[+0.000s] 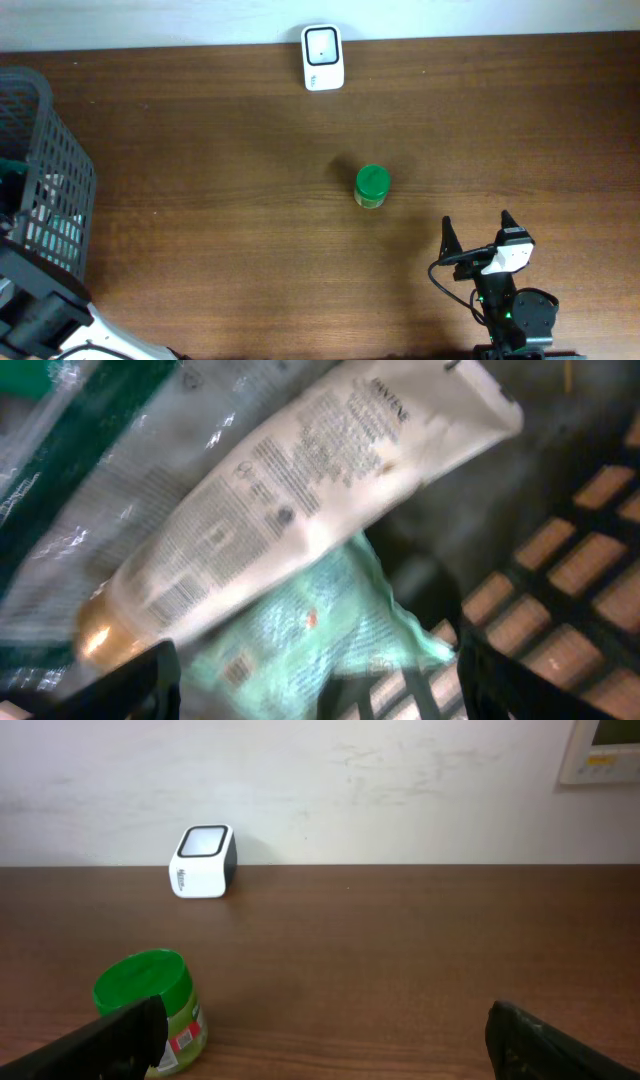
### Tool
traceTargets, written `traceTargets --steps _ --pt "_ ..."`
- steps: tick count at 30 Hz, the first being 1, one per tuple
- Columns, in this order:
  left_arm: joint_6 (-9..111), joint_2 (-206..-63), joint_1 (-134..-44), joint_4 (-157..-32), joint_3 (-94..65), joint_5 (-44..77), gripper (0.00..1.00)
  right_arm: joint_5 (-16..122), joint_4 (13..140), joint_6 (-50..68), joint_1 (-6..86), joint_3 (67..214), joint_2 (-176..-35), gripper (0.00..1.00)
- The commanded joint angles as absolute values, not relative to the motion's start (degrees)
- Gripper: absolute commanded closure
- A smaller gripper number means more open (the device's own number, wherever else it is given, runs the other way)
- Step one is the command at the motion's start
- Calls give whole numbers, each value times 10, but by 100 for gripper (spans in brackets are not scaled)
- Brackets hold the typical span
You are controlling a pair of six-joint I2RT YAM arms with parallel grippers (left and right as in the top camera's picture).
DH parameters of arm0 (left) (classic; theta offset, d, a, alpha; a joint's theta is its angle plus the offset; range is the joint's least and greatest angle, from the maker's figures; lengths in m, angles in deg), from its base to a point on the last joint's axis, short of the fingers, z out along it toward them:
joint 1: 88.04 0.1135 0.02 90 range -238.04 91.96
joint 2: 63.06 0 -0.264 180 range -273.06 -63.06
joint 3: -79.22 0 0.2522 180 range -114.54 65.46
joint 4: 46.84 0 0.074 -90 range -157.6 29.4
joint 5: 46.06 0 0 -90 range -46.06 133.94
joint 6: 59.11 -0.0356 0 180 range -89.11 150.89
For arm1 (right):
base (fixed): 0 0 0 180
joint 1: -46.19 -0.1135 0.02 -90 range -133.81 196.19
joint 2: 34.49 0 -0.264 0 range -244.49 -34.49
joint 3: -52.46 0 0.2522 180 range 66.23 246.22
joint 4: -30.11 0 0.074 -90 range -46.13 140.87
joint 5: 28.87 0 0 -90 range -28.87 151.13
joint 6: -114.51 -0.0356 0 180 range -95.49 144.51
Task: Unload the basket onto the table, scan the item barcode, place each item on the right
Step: 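Move the left gripper back into the basket and grasp the white conditioner tube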
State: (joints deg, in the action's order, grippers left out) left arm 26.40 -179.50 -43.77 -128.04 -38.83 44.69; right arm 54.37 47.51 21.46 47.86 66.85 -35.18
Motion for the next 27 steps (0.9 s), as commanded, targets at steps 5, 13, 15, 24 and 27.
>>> traceTargets --steps 5,13,15,24,27 --pt "136 -1793 -436 -1124 -248 479 11 539 477 211 477 665 -349 2" --pt "37 -1793 -436 -1062 -246 483 11 539 477 211 477 665 -349 2" --pt "11 -1795 -436 -1063 -246 483 12 539 477 211 477 665 -349 2" --pt "10 -1859 -436 -1069 -245 537 25 539 477 211 477 665 -349 2" --pt "10 -1859 -436 -1060 -245 545 43 539 477 211 477 665 -349 2"
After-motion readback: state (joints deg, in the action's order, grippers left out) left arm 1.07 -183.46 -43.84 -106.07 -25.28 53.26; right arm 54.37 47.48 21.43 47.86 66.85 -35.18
